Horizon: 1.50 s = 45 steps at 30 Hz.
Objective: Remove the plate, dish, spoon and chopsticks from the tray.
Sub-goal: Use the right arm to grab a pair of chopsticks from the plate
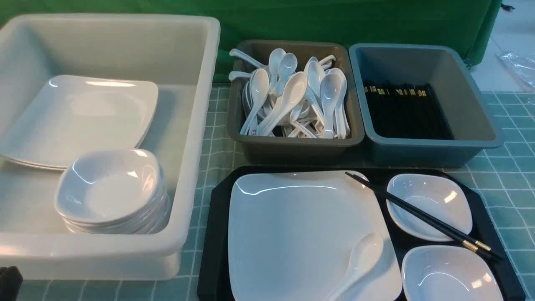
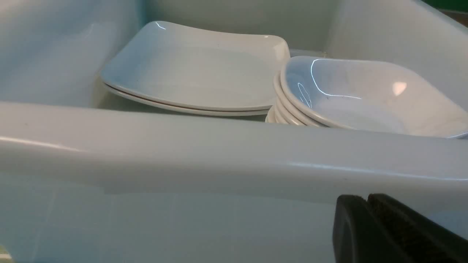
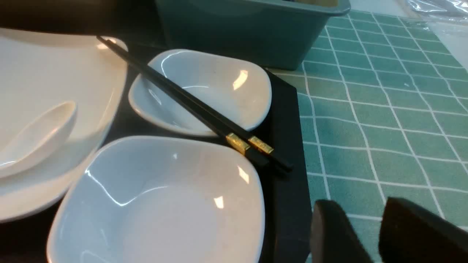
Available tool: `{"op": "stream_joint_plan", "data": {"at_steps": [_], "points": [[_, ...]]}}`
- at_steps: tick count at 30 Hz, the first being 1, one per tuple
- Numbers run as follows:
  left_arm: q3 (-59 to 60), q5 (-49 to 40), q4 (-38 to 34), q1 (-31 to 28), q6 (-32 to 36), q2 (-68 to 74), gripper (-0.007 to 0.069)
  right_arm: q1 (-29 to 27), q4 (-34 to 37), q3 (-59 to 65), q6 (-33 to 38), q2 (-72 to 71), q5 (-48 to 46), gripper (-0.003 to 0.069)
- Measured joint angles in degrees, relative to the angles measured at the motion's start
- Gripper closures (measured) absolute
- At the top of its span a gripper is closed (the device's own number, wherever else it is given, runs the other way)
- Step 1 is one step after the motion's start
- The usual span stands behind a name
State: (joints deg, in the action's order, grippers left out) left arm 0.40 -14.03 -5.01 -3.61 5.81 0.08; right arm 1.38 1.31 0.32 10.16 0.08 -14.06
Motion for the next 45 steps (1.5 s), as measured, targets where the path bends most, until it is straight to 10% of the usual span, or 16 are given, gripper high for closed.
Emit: {"op": "stream_joint_plan", "data": {"at_steps": [22,27,34,39,45], "points": [[0.0,1.6,0.1,0.0,-0.2,0.0,0.0607,0.0,0.0,0.0,0.0,0.0,0.0,0.0417],[0.0,13.4,-15.3,0.0,-12.8,0.0,0.0607,0.0,0.0,0.0,0.0,-0.1,0.0,0.0417],[0.0,25.4,-18.7,0.0,-17.4,0.0,0.0607,0.0,0.0,0.0,0.0,-0.1,0.0,0.0417],[-9.8,8.2,-12.7,0.1,-18.0,2.8,0.0607,0.0,0.0,0.0,0.0,-0.1,0.0,0.0417],[-26.8,-14.1,-13.8,0.5,1.6,16.7,0.0607,0.0,0.0,0.0,0.0,-0.1,0.0,0.0417]]}}
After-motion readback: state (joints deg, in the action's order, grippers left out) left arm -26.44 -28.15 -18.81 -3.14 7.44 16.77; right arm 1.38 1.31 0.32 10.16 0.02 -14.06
